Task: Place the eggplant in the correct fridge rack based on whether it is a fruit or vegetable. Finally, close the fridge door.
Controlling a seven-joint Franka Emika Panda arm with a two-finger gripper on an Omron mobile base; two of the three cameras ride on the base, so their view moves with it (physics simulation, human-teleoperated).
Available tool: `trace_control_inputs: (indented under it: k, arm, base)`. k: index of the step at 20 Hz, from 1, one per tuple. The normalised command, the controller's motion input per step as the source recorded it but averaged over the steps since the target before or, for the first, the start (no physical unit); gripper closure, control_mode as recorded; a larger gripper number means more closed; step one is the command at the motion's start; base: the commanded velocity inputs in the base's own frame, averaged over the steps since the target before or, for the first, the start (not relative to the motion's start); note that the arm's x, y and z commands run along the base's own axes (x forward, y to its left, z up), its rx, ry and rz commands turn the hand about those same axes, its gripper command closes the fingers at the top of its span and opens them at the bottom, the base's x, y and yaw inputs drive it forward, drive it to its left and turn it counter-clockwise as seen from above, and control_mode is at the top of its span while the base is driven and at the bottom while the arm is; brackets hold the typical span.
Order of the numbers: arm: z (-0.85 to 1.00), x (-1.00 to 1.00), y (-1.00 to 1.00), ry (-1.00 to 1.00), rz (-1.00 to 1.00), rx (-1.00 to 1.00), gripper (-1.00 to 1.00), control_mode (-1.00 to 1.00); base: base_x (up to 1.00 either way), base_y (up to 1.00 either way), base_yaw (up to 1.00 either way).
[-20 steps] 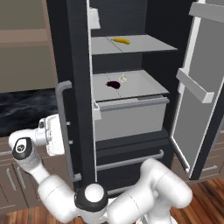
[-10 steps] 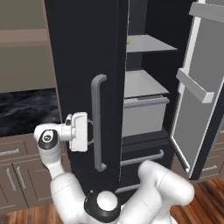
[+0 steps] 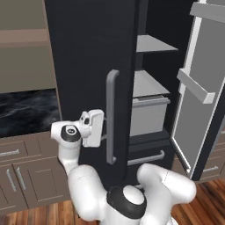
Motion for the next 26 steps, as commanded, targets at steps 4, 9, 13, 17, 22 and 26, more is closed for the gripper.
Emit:
trace_control_inputs:
  k: [4, 9, 13, 17, 22, 26]
  arm:
    - [0.01, 0.41, -0.21, -0.11, 0.34, 0.0, -1.0, -1.0]
    - [0.0, 0.65, -0.21, -0.01, 0.39, 0.0, -1.0, -1.0]
    - [0.0, 0.78, -0.19, 0.0, 0.41, 0.0, -1.0, -1.0]
    - [0.0, 0.8, -0.14, 0.0, 0.4, 0.0, -1.0, -1.0]
    - [0.0, 0.82, -0.12, 0.0, 0.39, 0.0, -1.0, -1.0]
    - [0.0, 0.8, -0.09, 0.0, 0.39, 0.0, -1.0, -1.0]
  base:
    - [0.0, 0.0, 0.0]
    - [0.0, 0.0, 0.0]
    - [0.0, 0.0, 0.0]
    - [0.0, 0.0, 0.0]
    - [0.0, 0.0, 0.0]
    - [0.0, 0.0, 0.0]
